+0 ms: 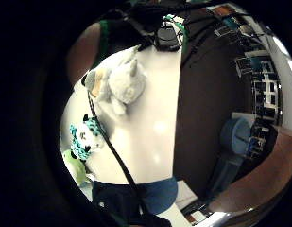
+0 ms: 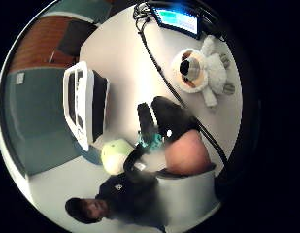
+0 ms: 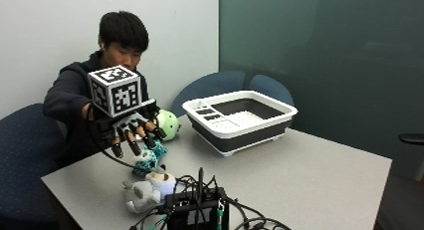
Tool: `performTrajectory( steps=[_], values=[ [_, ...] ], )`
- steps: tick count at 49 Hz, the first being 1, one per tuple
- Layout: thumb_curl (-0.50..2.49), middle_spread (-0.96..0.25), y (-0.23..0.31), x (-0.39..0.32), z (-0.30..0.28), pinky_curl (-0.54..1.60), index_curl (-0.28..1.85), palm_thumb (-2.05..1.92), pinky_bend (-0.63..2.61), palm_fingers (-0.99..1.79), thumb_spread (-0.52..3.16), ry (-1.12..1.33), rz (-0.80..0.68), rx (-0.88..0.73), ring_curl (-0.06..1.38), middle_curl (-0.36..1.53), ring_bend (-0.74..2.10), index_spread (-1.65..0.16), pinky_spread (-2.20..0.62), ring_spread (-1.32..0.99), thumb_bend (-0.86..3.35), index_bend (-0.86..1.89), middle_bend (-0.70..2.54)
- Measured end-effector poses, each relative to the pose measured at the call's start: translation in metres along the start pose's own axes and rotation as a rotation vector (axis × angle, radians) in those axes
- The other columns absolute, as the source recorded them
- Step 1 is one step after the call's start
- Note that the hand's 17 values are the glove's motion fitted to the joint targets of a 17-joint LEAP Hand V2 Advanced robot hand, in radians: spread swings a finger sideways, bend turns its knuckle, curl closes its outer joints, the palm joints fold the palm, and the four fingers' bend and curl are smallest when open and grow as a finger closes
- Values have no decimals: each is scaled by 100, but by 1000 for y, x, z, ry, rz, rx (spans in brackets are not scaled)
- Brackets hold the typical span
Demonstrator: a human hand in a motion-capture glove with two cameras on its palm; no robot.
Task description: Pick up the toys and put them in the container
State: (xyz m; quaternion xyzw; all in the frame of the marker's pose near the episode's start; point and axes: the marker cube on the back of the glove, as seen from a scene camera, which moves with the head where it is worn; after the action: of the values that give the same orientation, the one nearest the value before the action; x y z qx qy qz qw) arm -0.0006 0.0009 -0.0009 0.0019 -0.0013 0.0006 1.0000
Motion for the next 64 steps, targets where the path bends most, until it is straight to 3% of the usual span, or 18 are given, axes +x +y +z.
performTrajectory(
  steps=[9, 22, 37, 56, 64],
  values=[
    [7, -5, 5, -2, -8, 22, 7, 8, 72, 1, 98, 0, -4, 20, 7, 8, 27, -23, 3, -2, 7, 14, 17],
    [14, -6, 14, -10, -15, 27, 14, 6, 78, -3, 131, 5, -23, 39, 13, 16, 33, -28, 4, -2, 6, 15, 19],
    [20, -7, 5, -18, -6, 30, 19, 4, 81, -8, 141, -17, -97, 79, 17, 22, 37, -29, 4, -2, 3, 13, 16],
    [23, -8, -49, 5, 104, 36, 21, -5, 101, -19, 126, -32, 46, -111, 17, 21, 20, -30, 8, 2, -5, 14, 12],
    [24, -7, -55, 8, 117, 36, 23, -2, 104, 5, 120, -77, 53, -14, 18, 24, 24, -32, 8, 4, -3, 16, 21]
  ],
)
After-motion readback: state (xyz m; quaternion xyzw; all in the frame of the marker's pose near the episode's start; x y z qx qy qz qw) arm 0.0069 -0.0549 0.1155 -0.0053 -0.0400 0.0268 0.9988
